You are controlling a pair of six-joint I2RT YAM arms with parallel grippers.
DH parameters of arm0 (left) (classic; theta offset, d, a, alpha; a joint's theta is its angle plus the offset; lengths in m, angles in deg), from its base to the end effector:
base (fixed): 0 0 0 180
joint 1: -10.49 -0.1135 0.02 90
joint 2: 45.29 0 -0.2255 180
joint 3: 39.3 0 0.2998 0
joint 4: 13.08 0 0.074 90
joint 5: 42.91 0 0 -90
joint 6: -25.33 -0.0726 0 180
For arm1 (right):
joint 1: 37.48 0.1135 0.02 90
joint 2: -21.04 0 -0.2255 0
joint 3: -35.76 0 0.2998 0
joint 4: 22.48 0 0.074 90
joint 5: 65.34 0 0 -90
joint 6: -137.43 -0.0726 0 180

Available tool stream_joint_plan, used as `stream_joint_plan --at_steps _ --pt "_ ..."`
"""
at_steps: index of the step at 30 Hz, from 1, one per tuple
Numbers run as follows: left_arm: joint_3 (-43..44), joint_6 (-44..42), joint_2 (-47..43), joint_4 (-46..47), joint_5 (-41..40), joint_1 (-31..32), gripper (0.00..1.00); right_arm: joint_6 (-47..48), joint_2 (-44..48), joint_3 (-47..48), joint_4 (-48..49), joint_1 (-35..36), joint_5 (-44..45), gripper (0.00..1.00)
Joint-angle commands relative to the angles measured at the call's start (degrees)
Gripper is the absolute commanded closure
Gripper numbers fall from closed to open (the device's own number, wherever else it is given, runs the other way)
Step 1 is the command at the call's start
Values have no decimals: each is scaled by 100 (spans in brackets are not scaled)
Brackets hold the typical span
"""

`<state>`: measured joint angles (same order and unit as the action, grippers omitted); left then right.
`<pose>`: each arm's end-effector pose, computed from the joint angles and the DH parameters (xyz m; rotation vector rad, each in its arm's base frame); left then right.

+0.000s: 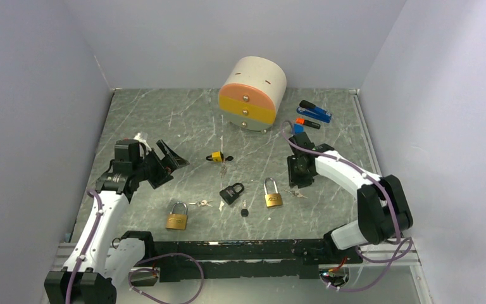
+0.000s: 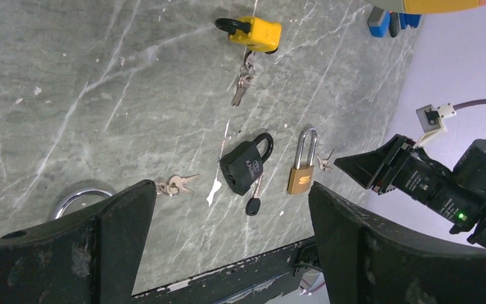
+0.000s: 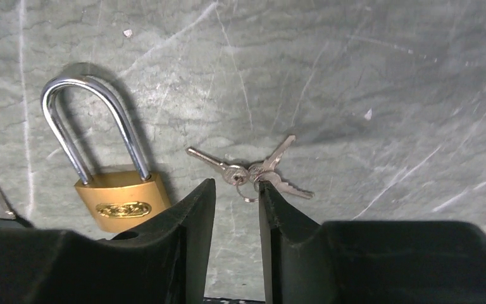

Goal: Unlock with the key

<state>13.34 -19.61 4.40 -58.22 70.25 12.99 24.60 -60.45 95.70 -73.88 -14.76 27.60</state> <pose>0.2763 -0.0406 0.2064 -0.6652 2.3060 -0.8754 0.2859 0.1157 0.0863 0.0137 2.8459 0.0978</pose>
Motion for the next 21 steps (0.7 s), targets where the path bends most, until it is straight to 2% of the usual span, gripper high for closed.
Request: stream_joint_plan --at_steps 1,6,15,19,21 --pt "120 -226 75 142 80 20 6 637 -451 518 -293 224 389 66" --pt "176 -327 76 41 12 22 6 828 -854 784 -571 460 556 67" --pt "238 -418 171 -67 -88 22 6 1219 -1267 829 -866 931 788 63" --pt "313 -477 308 -84 -124 23 6 1220 -1527 853 -890 970 1119 66" --pt "340 -497 359 -72 -121 24 6 1219 -1637 863 -896 993 1370 72"
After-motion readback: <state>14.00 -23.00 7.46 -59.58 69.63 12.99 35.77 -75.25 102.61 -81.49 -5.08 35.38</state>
